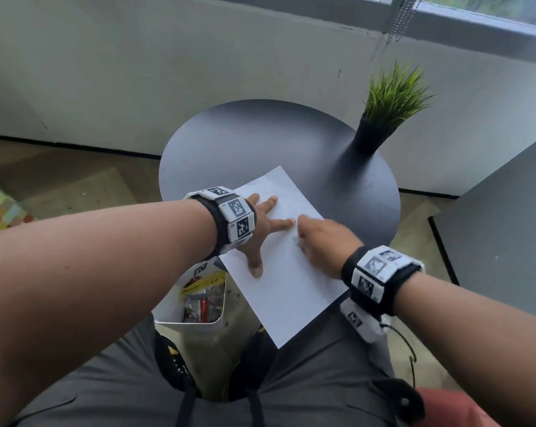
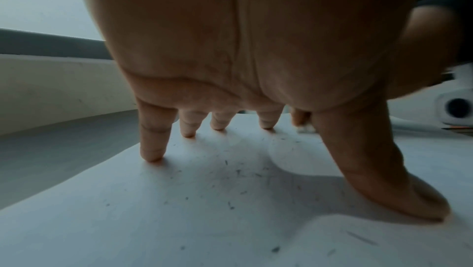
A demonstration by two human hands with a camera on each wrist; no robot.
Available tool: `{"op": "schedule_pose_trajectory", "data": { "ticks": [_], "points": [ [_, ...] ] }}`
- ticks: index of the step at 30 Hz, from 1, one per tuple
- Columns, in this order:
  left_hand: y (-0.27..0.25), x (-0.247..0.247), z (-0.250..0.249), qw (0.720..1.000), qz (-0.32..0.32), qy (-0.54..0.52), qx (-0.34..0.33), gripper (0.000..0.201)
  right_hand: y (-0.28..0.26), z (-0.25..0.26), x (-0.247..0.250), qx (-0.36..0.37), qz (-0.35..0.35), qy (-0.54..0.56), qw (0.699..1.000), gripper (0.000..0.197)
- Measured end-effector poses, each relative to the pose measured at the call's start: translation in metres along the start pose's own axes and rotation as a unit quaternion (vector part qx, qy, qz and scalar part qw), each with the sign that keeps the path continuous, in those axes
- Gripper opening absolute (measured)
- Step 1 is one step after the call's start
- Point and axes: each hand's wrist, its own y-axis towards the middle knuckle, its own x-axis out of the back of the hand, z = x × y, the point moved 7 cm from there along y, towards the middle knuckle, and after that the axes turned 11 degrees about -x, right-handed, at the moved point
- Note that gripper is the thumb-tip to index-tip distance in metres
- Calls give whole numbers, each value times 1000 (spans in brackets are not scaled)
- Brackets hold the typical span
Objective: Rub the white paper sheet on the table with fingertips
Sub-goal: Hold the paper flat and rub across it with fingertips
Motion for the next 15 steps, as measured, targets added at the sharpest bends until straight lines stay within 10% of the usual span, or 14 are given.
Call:
{"op": "schedule_pose_trajectory", "data": {
  "ticks": [4,9,15],
  "points": [
    [-1,0,0,1000,9,16,4,133,-35,43,-26,141,82,5,987,11],
    [-1,8,-5,999,-3,35,-4,129,11,-30,5,-67,20,52,996,17],
    [1,13,-4,1000,0,20,19,131,26,-31,9,-105,7,44,993,20]
  ]
}}
